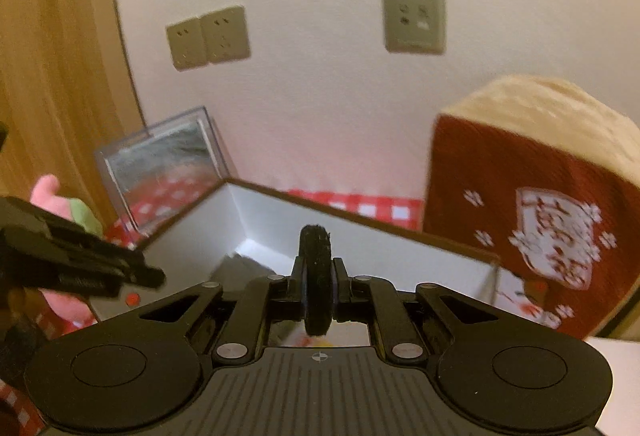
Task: Organize soft objects
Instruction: 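Lower the cloth and hair tie into the box and open both grippers, then move both open grippers back down to the remaining items by the box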
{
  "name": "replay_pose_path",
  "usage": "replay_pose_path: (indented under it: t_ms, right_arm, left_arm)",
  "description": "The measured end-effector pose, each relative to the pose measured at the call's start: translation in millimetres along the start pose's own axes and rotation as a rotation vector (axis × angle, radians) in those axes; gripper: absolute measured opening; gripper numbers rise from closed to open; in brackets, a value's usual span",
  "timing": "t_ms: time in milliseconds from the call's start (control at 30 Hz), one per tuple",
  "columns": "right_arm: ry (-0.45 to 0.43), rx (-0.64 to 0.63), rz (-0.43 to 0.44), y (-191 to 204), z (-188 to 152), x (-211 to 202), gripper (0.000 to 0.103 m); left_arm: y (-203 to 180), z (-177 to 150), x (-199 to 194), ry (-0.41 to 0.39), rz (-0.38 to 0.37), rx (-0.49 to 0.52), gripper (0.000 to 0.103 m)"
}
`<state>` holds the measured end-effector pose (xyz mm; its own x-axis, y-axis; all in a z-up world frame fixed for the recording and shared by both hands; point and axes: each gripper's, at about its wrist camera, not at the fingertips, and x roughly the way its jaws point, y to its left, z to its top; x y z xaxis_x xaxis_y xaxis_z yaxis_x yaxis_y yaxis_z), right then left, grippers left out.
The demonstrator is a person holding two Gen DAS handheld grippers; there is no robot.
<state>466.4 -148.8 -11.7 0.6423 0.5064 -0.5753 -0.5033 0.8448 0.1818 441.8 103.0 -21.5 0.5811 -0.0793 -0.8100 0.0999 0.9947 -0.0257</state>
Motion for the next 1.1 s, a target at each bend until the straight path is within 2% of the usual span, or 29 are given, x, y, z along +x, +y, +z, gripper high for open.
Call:
replay_pose_path:
  t_ms: [33,67,100,167,200,567,1100]
  right_arm:
    - [-0.003,-0.006,0.004,3,2,1,0.016]
    - [0.001,-0.013,0.001,6,4,2,0.027]
    - [0.002,-0.020,-0.001,9,6,3,0.043]
    - [-0.023,-0.025,0.005,12,7,0,0.062]
    - [-0.036,-0.025,0.011,12,7,-2,0.067]
    - [0.035,0.001,0.005,8,-13,-19,0.068]
    - [0.064,0.083,-0.014,2,-37,-63,0.068]
  left_arm:
    - [0,-1,-1,-0.001,0.000,-0.002,0.031]
    - [-1,-1,-2,-0.002,-0.001,-0.003,0.033]
    - [-1,-2,-4,-0.001,-0.002,-0.004,0.033]
    - [-2,-4,-6,0.002,-0.001,-0.004,0.035]
    - [-2,-4,-7,0.003,0.000,-0.007,0.036]
    - [-3,-15,-30,-0.028,-0.005,-0.034,0.043]
    - [-1,-45,-73,-0.060,0.012,-0.092,0.045]
